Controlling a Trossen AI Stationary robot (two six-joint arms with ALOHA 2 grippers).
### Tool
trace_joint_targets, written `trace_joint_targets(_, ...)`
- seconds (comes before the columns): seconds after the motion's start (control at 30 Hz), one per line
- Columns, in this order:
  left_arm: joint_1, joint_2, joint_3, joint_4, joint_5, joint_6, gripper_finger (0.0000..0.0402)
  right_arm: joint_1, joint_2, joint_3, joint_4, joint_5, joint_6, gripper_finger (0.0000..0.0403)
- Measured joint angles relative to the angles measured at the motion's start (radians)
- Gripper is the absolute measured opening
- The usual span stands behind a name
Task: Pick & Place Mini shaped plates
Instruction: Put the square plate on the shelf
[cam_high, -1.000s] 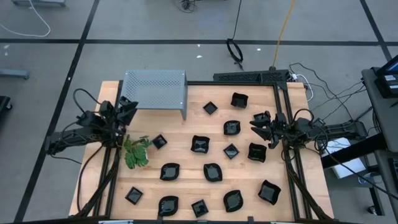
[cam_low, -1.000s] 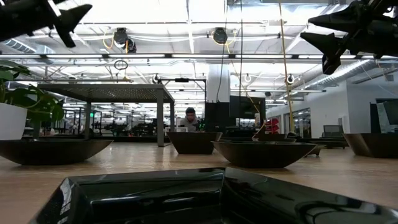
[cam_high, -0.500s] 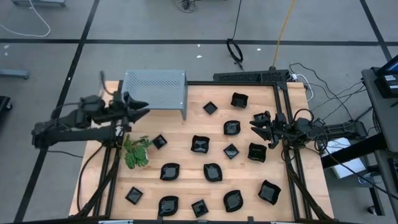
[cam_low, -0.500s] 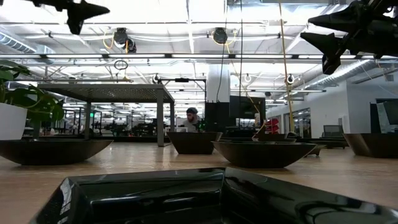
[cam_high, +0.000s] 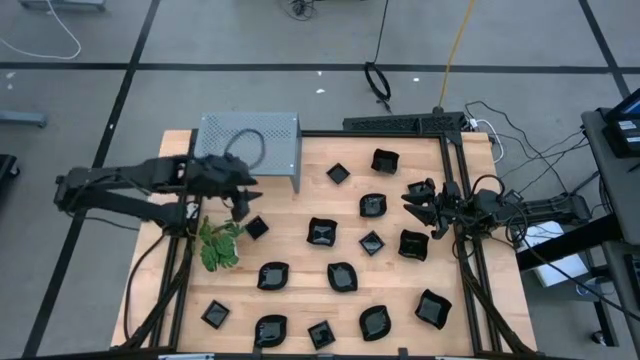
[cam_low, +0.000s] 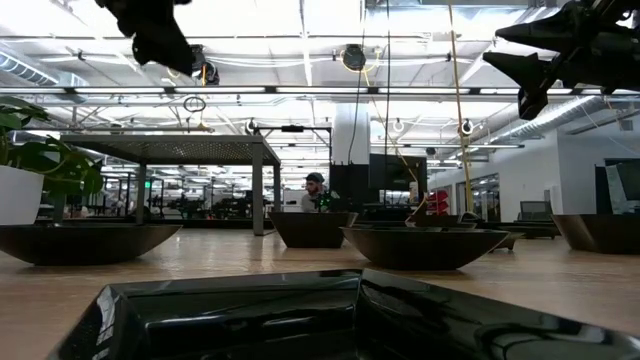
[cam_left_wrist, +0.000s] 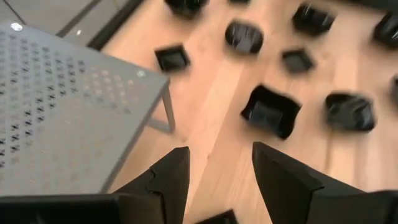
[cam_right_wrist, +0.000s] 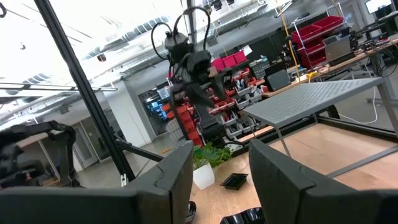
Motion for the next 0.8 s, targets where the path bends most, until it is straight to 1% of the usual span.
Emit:
trace_joint_targets(0.13, -0.071, 0.098, 0.000, -0.002, -0.035, -0.020, 0.0179, 0.000, 0.000, 0.000, 0.000, 0.000, 0.000, 0.0144)
trace_joint_targets(0.27, -0.129, 0.206, 0.000, 0.002, -0.095, -0.047, 0.0179, 0.000, 0.000, 0.000, 0.000, 0.000, 0.000, 0.0144)
trace_joint_targets(0.43, -0.157, 0.349, 0.000, 0.003, -0.096, -0.187, 0.0179, 0.000, 0.000, 0.000, 0.000, 0.000, 0.000, 0.0144)
trace_joint_targets(0.53, -0.158, 0.432, 0.000, -0.021, -0.069, -0.288, 0.0179, 0.000, 0.000, 0.000, 0.000, 0.000, 0.000, 0.0144)
trace_joint_targets(0.6, -0.157, 0.484, 0.000, -0.032, -0.027, -0.338, 0.0179, 0.000, 0.000, 0.000, 0.000, 0.000, 0.000, 0.0144)
trace_joint_targets(0.7, -0.167, 0.558, 0.000, -0.051, 0.025, -0.387, 0.0179, 0.000, 0.000, 0.000, 0.000, 0.000, 0.000, 0.0144)
trace_joint_targets(0.8, -0.183, 0.619, -0.001, -0.061, 0.035, -0.420, 0.0179, 0.000, 0.000, 0.000, 0.000, 0.000, 0.000, 0.0144)
